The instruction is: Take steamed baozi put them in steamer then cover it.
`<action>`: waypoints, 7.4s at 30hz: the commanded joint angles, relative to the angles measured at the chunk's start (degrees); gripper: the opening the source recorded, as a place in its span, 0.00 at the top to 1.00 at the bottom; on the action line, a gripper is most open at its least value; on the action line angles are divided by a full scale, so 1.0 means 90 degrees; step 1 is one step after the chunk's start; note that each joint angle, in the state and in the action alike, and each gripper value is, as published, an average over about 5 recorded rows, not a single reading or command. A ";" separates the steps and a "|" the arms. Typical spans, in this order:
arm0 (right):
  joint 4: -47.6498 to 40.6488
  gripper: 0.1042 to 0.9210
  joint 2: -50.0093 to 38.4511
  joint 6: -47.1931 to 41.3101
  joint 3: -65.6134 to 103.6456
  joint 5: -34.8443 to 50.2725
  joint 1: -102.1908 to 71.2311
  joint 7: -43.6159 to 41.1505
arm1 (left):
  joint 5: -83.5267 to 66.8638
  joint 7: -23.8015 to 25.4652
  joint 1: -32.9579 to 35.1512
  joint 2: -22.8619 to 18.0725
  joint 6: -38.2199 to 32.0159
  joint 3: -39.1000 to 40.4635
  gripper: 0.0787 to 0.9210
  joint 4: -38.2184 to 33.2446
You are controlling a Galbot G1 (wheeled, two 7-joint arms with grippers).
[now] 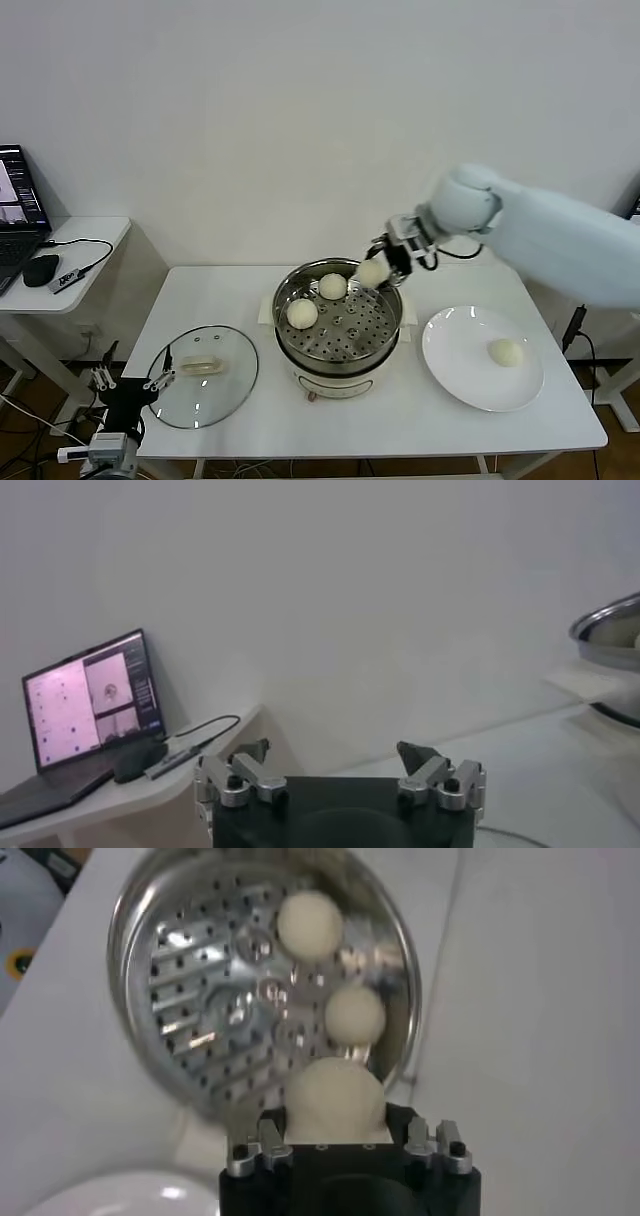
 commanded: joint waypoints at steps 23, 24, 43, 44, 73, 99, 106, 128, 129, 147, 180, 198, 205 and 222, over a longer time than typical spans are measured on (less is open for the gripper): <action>0.0294 0.36 0.1129 0.3061 -0.1503 -0.2380 0.0134 0.0070 | 0.0029 -0.0006 0.0006 -0.0317 -0.0061 -0.0015 0.12 -0.0016; 0.0307 0.36 0.1121 0.3076 -0.1512 -0.2407 0.0121 0.0065 | 0.0030 -0.0006 0.0003 -0.0320 -0.0062 -0.0010 0.12 -0.0014; 0.0351 0.13 0.0737 0.2850 -0.0937 -0.1930 0.0347 0.0193 | 0.0023 -0.0001 -0.0025 -0.0272 -0.0069 0.0000 0.12 -0.0024; 0.0361 0.12 0.0657 0.2787 -0.0849 -0.1856 0.0394 0.0180 | 0.0021 0.0000 -0.0023 -0.0261 -0.0071 -0.0007 0.12 -0.0025; 0.0081 0.12 -0.3285 -0.0283 0.2318 -0.1550 -0.2492 -0.0683 | 0.0018 0.0021 -0.0150 0.0199 -0.0030 0.0317 0.12 -0.0117; -0.2498 0.12 -0.1624 0.0559 0.4959 -0.3373 -0.5299 -0.0899 | 0.0117 0.0035 0.0033 0.0142 -0.0021 0.0175 0.12 -0.0005; -0.2963 0.12 -0.1216 0.0564 0.4995 -0.3637 -0.5251 -0.0805 | 0.0120 0.0044 0.0002 0.0142 -0.0021 0.0173 0.12 0.0062; -0.3135 0.33 -0.1143 0.0482 0.4969 -0.3892 -0.5034 -0.0855 | 0.0121 0.0044 -0.0053 0.0135 -0.0028 0.0204 0.12 0.0140; -0.3074 0.34 -0.1202 0.0470 0.4908 -0.3838 -0.4961 -0.0885 | 0.0122 0.0044 -0.0052 0.0135 -0.0027 0.0204 0.12 0.0135; -0.0658 0.37 -0.2448 -0.0694 0.1498 -0.0929 -0.1140 -0.1045 | 0.0135 0.0047 -0.0039 0.0263 -0.0015 0.0250 0.12 0.0056; -0.0266 0.35 0.0751 -0.3232 -0.0816 0.2196 -0.0138 0.1468 | 0.0094 0.0044 -0.0364 0.0046 -0.0041 0.0297 0.12 0.0302; -0.0603 0.35 0.0700 -0.3232 -0.0733 0.1627 -0.0474 0.1396 | 0.0113 0.0043 -0.0387 0.0019 -0.0054 0.0314 0.12 0.0365; -0.0619 0.32 0.0656 -0.3230 -0.0602 0.1533 -0.0539 0.1405 | 0.0128 0.0042 -0.0373 0.0000 -0.0050 0.0319 0.12 0.0327; 0.1141 0.12 -0.0695 -0.2945 0.0869 0.2555 -0.0852 0.3291 | 0.0128 0.0042 -0.0359 0.0026 -0.0050 0.0321 0.12 0.0237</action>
